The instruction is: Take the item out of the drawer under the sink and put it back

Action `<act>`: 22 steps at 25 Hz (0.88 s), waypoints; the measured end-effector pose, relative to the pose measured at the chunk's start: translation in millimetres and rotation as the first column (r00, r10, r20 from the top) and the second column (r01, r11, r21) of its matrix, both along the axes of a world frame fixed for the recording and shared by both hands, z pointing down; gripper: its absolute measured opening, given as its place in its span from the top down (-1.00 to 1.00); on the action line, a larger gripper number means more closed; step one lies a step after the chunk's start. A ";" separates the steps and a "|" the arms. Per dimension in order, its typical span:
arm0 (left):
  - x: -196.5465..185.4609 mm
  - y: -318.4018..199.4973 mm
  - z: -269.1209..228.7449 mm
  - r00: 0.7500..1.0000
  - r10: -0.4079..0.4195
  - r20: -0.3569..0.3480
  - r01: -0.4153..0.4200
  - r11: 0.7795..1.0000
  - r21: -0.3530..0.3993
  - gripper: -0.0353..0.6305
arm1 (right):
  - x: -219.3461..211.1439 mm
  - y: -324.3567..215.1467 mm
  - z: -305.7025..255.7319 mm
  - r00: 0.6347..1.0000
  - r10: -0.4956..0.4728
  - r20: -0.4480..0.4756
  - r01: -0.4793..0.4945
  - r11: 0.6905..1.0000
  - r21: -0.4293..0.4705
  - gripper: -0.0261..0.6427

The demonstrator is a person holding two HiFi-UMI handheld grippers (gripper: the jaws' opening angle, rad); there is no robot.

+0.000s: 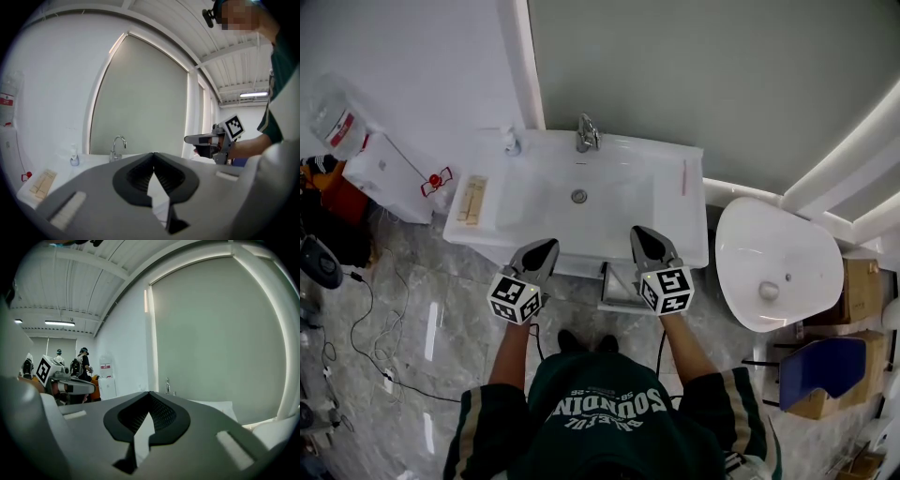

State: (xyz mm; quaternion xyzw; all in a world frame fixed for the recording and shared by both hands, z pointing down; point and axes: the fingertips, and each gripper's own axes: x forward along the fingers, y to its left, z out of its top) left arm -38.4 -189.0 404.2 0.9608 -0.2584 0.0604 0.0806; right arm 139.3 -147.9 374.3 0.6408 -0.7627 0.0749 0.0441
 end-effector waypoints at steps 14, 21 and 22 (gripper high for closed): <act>-9.1 3.9 7.8 1.000 -0.013 -0.006 0.013 1.000 -0.021 0.74 | -11.5 3.2 4.5 1.000 -0.018 0.014 0.018 1.000 -0.006 0.92; -12.1 6.6 8.0 1.000 -0.018 -0.006 0.018 1.000 -0.019 0.74 | -15.4 6.4 7.4 1.000 -0.022 0.017 0.023 1.000 -0.011 0.92; -12.0 6.7 7.8 1.000 -0.018 -0.006 0.018 1.000 -0.019 0.74 | -15.5 6.4 7.8 1.000 -0.023 0.016 0.023 1.000 -0.012 0.92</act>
